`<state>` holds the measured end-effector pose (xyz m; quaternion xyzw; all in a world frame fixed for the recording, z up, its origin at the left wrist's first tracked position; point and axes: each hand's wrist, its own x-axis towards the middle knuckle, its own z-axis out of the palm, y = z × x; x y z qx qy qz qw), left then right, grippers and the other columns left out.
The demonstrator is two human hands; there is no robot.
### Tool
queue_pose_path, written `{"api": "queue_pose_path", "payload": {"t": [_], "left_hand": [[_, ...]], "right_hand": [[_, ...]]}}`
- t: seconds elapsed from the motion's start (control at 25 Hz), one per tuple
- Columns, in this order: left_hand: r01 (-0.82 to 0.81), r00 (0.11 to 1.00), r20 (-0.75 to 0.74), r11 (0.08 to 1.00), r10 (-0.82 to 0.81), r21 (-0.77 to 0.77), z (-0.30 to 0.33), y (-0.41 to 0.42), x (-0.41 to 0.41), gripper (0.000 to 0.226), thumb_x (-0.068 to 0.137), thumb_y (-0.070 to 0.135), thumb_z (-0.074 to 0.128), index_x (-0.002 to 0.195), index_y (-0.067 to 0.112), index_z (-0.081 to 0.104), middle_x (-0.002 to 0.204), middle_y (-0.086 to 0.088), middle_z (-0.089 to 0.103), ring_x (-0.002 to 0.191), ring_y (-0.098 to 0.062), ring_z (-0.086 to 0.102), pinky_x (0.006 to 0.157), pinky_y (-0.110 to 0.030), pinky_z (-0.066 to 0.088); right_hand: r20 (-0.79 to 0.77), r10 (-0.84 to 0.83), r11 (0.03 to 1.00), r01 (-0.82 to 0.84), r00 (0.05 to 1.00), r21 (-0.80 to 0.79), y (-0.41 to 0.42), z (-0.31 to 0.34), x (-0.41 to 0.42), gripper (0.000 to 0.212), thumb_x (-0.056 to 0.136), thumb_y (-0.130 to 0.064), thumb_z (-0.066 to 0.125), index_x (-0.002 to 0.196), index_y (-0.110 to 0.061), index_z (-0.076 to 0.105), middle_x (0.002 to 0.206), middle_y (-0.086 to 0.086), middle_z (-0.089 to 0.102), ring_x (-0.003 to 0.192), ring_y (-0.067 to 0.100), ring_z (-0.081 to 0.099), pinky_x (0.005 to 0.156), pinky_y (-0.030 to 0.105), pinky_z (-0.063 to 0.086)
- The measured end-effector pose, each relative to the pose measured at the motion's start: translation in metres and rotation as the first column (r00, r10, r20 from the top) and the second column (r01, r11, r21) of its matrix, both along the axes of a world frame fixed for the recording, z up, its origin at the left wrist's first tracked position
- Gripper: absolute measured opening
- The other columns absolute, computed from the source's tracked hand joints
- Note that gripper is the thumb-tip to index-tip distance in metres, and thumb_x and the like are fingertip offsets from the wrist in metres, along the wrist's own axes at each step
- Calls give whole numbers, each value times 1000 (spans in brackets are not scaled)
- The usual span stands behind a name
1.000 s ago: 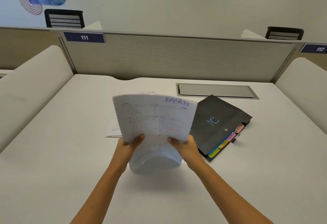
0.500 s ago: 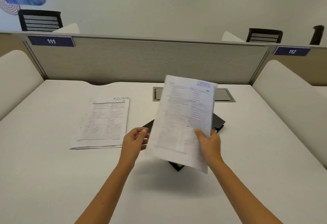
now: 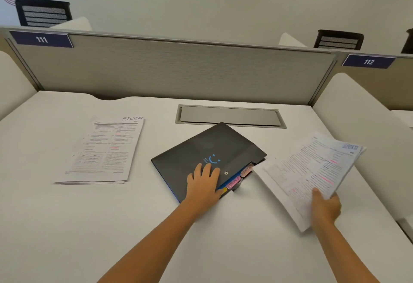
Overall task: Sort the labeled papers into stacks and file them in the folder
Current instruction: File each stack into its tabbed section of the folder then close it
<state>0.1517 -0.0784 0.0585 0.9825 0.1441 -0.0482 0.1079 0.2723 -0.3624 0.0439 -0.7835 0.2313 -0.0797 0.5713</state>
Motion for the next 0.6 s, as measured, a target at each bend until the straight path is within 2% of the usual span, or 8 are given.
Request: {"api": "queue_pose_path", "payload": {"t": [0.08,0.16,0.28,0.32,0.4,0.52,0.6], "left_hand": [[23,999,-30,997,-21,72,-2,-3,7,60,92,47,49,142,24,26,153,-5,24,142,-33,19,105,-51,32],[68,998,0,992,-68,108,1,-2,11,53,95,37,49,141,22,26,146,-5,35,132,-30,36,96,-46,42],[171,980,75,970,-186,174,15,7,16,51,96,18,49,137,22,19,124,-6,50,93,-24,59,68,-36,53],[207,970,87,957,-228,204,22,12,17,55,94,13,51,135,23,15,118,-6,52,81,-22,61,60,-34,52],[266,953,80,932,-293,245,37,25,22,56,91,9,55,130,23,17,114,-8,51,69,-24,61,53,-33,51],[270,953,43,907,-300,324,65,38,29,27,90,4,52,115,11,44,114,-10,51,76,-27,60,55,-32,42],[232,965,34,903,-262,361,79,45,35,15,92,0,48,105,7,52,113,-10,51,86,-29,59,61,-33,43]], "right_hand": [[-36,24,999,-25,999,-22,-9,-7,1,35,90,-13,59,123,-3,52,121,23,59,109,42,57,94,52,47],[-58,85,995,-89,995,-54,-13,-11,4,34,91,-13,58,123,-3,52,120,23,60,108,42,57,94,51,47],[-63,203,975,-208,977,-84,-15,-10,12,34,91,-10,57,124,-2,53,119,23,60,108,41,57,92,46,46],[-62,233,967,-238,971,-95,-14,-10,15,34,91,-10,57,124,-2,54,119,23,61,107,40,58,92,45,46],[-66,289,949,-295,955,-109,-8,-9,17,34,91,-11,56,124,-2,54,118,23,61,106,40,58,91,43,47],[-69,352,928,-357,934,-102,7,-12,11,35,92,-12,56,126,-3,54,117,21,62,106,38,59,89,41,48],[-76,391,913,-397,917,-94,20,-14,7,34,92,-14,55,125,-4,54,117,19,62,105,37,59,89,42,49]]}}
